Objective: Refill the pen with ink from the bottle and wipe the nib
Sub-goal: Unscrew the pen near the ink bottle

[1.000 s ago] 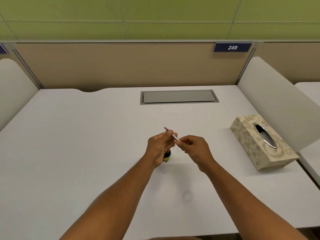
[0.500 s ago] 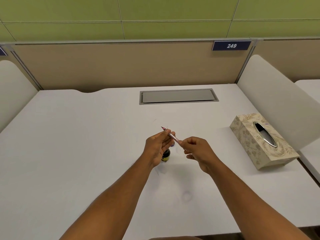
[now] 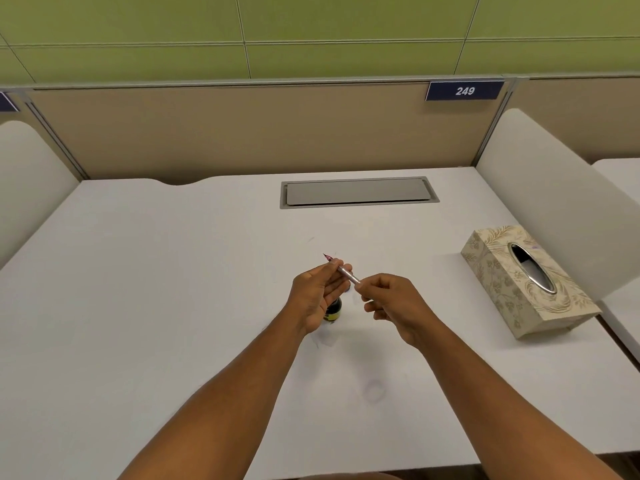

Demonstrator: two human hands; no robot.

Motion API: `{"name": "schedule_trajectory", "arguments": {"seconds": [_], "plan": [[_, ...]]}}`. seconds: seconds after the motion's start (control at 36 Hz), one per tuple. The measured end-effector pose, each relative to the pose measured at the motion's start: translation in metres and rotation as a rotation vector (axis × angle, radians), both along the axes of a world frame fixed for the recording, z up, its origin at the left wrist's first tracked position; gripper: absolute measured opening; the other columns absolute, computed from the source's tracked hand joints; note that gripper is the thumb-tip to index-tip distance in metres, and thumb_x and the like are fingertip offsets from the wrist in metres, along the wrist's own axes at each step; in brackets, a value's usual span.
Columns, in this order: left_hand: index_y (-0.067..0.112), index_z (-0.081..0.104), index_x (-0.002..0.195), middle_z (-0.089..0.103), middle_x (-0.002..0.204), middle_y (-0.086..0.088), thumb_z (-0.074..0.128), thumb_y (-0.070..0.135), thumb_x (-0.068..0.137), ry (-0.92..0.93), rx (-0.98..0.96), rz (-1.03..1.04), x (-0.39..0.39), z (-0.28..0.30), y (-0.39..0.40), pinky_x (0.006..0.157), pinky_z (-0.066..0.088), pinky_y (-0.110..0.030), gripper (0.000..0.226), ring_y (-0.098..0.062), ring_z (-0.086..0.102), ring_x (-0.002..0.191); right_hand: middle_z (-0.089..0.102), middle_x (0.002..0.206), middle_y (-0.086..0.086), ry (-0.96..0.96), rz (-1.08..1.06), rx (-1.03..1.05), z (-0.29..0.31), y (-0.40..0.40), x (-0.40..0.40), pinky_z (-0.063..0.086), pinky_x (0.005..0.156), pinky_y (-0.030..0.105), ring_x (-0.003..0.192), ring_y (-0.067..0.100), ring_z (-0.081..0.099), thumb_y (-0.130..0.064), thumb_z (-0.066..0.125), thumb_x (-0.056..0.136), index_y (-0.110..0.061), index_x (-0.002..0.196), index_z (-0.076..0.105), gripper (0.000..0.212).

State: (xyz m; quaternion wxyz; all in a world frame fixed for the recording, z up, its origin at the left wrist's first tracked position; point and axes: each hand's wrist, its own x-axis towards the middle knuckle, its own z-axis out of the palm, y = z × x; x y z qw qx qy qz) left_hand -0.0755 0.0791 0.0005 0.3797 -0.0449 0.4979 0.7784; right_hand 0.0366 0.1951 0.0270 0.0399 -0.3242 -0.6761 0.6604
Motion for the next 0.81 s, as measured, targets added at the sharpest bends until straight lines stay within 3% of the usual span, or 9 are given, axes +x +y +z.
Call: {"name": "schedule_trajectory", "arguments": {"seconds": [0.08, 0.17, 0.22, 0.31, 0.56, 0.81], "plan": [[0.0, 0.071, 0.108, 0.075, 0.107, -0.017, 0.064, 0.016, 0.095, 0.004, -0.002, -0.004, -0.001, 0.0, -0.002, 0.087, 0.06, -0.034, 0.022, -0.028, 0.073, 0.101, 0.068, 0.086, 0.009, 0.002, -0.001, -0.039, 0.0, -0.001, -0.001, 0.05, 0.066, 0.032, 0.07, 0.018, 0.065, -0.026, 0.074, 0.086, -0.009, 0.097, 0.072, 0.02], [0.0, 0.071, 0.105, 0.076, 0.105, -0.017, 0.065, 0.017, 0.095, 0.008, -0.005, -0.019, 0.0, -0.001, -0.004, 0.087, 0.06, -0.033, 0.02, -0.028, 0.073, 0.101, 0.072, 0.084, 0.008, -0.02, 0.008, -0.078, 0.002, -0.004, -0.003, 0.05, 0.067, 0.032, 0.07, 0.019, 0.065, -0.039, 0.064, 0.092, -0.012, 0.091, 0.075, 0.029], [0.0, 0.07, 0.107, 0.076, 0.105, -0.017, 0.065, 0.017, 0.095, 0.009, -0.005, -0.026, 0.0, -0.002, -0.005, 0.087, 0.06, -0.033, 0.022, -0.028, 0.073, 0.101, 0.072, 0.081, 0.009, -0.032, 0.007, -0.098, 0.002, -0.005, -0.004, 0.049, 0.067, 0.032, 0.069, 0.019, 0.065, -0.038, 0.058, 0.096, -0.01, 0.091, 0.075, 0.033], [0.0, 0.07, 0.105, 0.075, 0.106, -0.017, 0.065, 0.017, 0.095, 0.009, 0.0, -0.03, 0.0, -0.002, -0.007, 0.088, 0.059, -0.033, 0.021, -0.027, 0.073, 0.102, 0.073, 0.082, 0.011, -0.041, 0.007, -0.074, 0.001, -0.007, -0.005, 0.05, 0.066, 0.03, 0.069, 0.018, 0.064, -0.029, 0.056, 0.096, -0.008, 0.092, 0.074, 0.029], [-0.001, 0.07, 0.108, 0.075, 0.107, -0.017, 0.064, 0.017, 0.095, 0.005, -0.008, -0.015, 0.0, -0.002, -0.009, 0.088, 0.06, -0.035, 0.023, -0.029, 0.073, 0.101, 0.066, 0.085, 0.007, -0.003, -0.012, -0.092, -0.006, -0.006, -0.006, 0.052, 0.065, 0.029, 0.072, 0.018, 0.066, -0.02, 0.072, 0.087, -0.007, 0.1, 0.069, 0.019], [0.0, 0.07, 0.105, 0.076, 0.104, -0.016, 0.065, 0.016, 0.095, 0.002, 0.004, -0.032, 0.002, -0.003, -0.01, 0.086, 0.06, -0.032, 0.019, -0.026, 0.073, 0.101, 0.07, 0.079, 0.008, -0.067, -0.028, -0.243, -0.008, -0.006, -0.005, 0.048, 0.064, 0.028, 0.066, 0.016, 0.063, -0.03, 0.056, 0.098, -0.004, 0.098, 0.073, 0.031]]}}
